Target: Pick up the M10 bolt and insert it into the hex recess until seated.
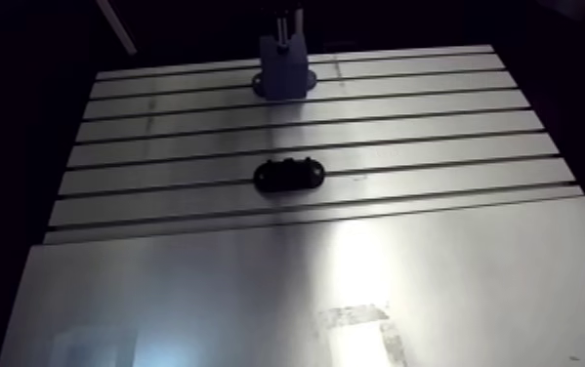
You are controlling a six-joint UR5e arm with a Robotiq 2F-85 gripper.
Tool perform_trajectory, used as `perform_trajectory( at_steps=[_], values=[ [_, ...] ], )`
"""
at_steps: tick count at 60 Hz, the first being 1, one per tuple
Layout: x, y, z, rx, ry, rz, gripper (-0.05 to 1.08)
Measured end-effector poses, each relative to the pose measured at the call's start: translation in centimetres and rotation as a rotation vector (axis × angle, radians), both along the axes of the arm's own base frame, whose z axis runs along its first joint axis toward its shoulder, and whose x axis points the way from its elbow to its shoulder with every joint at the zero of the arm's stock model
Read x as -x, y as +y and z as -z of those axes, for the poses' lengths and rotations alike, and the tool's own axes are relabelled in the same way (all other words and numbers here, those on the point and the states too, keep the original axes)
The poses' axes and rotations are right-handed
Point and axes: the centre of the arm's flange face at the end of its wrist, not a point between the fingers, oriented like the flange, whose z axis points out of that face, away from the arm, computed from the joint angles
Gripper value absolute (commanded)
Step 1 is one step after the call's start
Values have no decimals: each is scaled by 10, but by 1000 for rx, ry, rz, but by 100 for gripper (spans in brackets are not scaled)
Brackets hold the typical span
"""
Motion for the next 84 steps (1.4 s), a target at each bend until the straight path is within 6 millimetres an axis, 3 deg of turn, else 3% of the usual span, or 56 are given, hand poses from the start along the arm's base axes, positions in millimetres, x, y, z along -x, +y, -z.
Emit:
perform_trajectory(
  at_steps=[84],
  values=[
    [5,0,8,8,-5,-14,108]
  ],
)
